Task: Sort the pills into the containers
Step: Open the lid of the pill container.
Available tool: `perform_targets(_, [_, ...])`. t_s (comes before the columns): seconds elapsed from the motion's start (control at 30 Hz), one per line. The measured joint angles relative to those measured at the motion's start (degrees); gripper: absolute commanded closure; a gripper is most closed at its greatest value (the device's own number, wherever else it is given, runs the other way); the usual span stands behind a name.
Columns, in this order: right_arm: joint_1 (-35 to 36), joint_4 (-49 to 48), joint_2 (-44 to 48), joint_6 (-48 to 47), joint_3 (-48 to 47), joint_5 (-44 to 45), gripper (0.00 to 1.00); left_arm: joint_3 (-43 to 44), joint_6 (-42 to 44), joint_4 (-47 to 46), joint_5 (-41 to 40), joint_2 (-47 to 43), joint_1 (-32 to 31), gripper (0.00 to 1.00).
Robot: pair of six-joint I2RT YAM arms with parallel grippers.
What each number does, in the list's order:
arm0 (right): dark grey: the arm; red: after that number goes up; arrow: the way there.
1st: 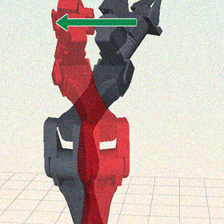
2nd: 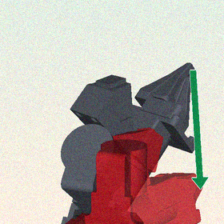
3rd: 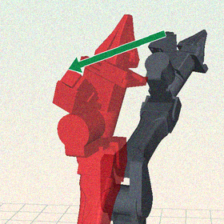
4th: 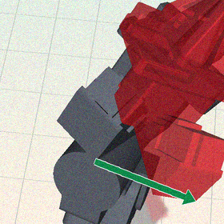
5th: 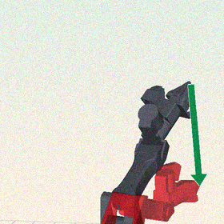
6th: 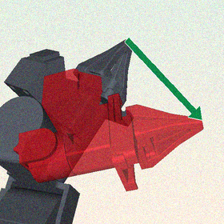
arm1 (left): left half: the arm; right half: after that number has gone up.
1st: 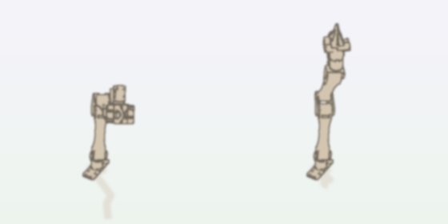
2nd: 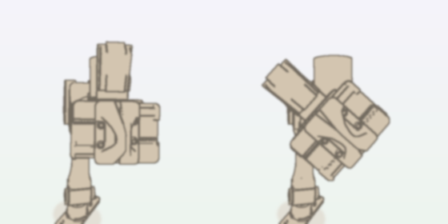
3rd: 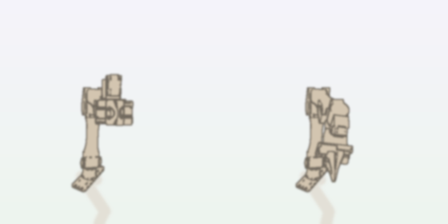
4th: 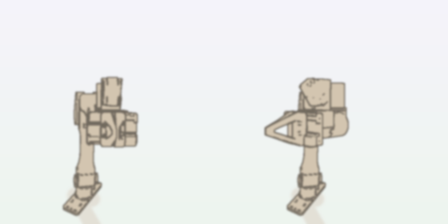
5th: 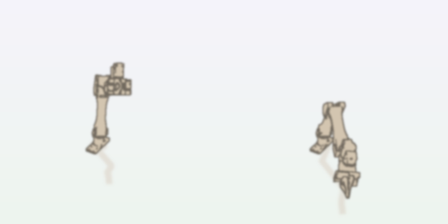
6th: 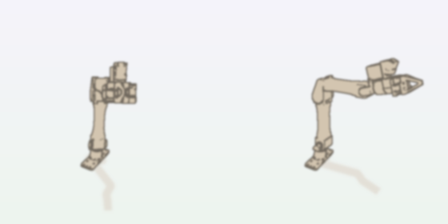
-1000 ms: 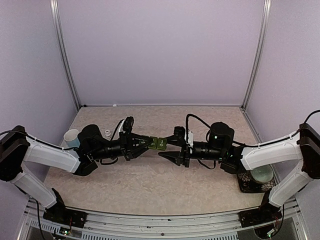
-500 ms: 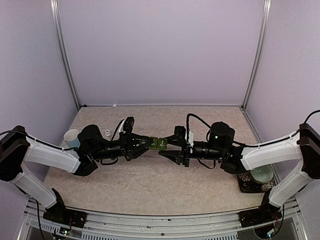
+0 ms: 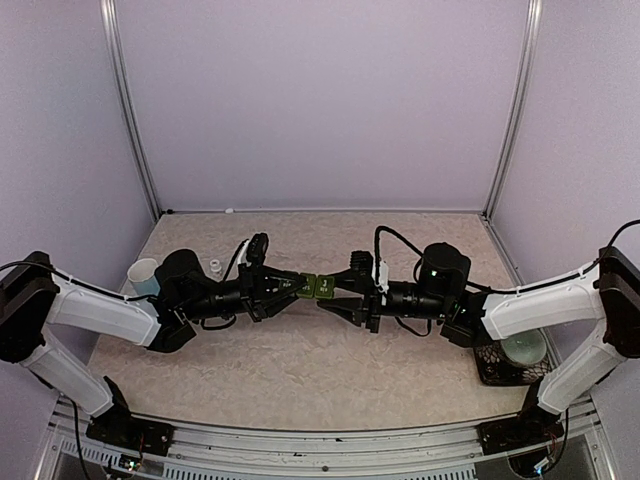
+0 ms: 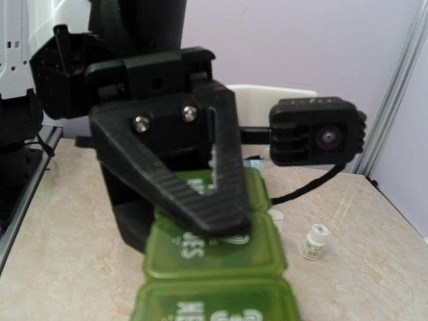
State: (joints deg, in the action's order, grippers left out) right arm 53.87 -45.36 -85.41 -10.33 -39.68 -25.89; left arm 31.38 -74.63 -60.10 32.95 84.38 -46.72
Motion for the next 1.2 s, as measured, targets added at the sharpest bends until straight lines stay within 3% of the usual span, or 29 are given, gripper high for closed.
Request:
perform_targets(0.17, [-0.07, -0.24, 0.0, 0.22, 0.0, -0.28, 0.81, 0.0, 0.0, 0.0, 0.0, -0.09, 0.0, 0.8])
perform_targets(0.37, [-0.07, -1.03, -0.46, 0.68, 0.0, -0.87, 0.86, 0.0, -0.07, 0.04, -0.02, -0.13, -0.04, 0.8])
perform_targets(0.43, [-0.2, -1.68, -0.87, 0.96, 0.0, -1.16, 0.8, 0.0, -0.09, 0.09, -0.22, -0.13, -0.02, 0.8])
perform_targets(0.53, [-0.31, -2.49, -1.22, 1.38, 0.0, -1.6, 0.59, 0.0, -0.13, 0.11, -0.42, -0.13, -0.02, 0.8])
perform_targets(0.7, [-0.57, -3.5, -1.51, 3.04, 0.0, -2.38, 0.45, 0.02, 0.0, 0.11, -0.44, -0.26, -0.04, 0.8])
perform_targets(0.97, [-0.81, -6.34, -1.64, 5.16, 0.0, -3.78, 0.48, 0.02, 0.15, 0.15, -0.39, -0.35, -0.04, 0.8])
perform_targets(1.2, [-0.81, -7.39, -2.64, 5.7, 0.02, -4.55, 0.38, 0.02, 0.28, 0.15, -0.39, -0.37, -0.04, 0.8])
